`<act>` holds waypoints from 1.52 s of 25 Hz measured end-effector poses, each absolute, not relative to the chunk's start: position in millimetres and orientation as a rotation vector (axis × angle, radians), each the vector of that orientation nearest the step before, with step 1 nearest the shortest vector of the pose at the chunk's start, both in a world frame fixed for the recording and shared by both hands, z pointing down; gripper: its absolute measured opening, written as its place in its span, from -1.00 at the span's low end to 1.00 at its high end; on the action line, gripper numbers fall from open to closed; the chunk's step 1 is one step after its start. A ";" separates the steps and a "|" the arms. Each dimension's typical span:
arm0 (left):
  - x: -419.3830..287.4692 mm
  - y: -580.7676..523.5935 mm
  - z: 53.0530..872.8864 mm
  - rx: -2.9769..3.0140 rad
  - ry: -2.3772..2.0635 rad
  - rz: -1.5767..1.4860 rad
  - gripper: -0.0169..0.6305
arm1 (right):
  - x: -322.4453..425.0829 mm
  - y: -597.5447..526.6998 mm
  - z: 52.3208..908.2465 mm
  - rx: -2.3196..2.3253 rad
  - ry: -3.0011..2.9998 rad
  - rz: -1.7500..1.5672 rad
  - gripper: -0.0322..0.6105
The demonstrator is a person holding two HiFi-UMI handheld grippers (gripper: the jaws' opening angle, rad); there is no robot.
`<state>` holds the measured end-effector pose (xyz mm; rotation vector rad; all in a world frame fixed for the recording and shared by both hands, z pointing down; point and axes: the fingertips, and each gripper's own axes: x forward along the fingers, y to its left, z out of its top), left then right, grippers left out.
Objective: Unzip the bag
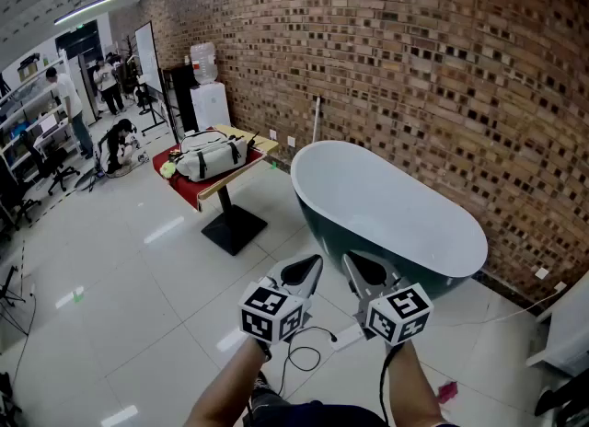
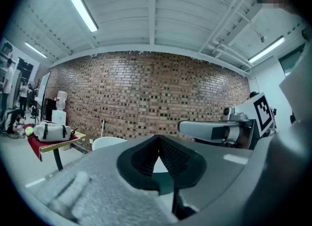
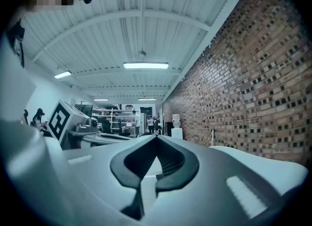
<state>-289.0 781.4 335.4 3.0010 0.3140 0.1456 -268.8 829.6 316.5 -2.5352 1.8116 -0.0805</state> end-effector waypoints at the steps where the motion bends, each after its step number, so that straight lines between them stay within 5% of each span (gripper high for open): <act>1: -283.5 775.2 332.8 3.009 0.311 0.143 -0.94 | -264.0 823.7 311.3 -2.534 1.820 -0.062 -0.89; 38: -199.2 277.1 327.4 2.998 -0.089 0.059 -0.94 | -154.6 351.9 312.8 -2.385 2.143 -0.094 -0.89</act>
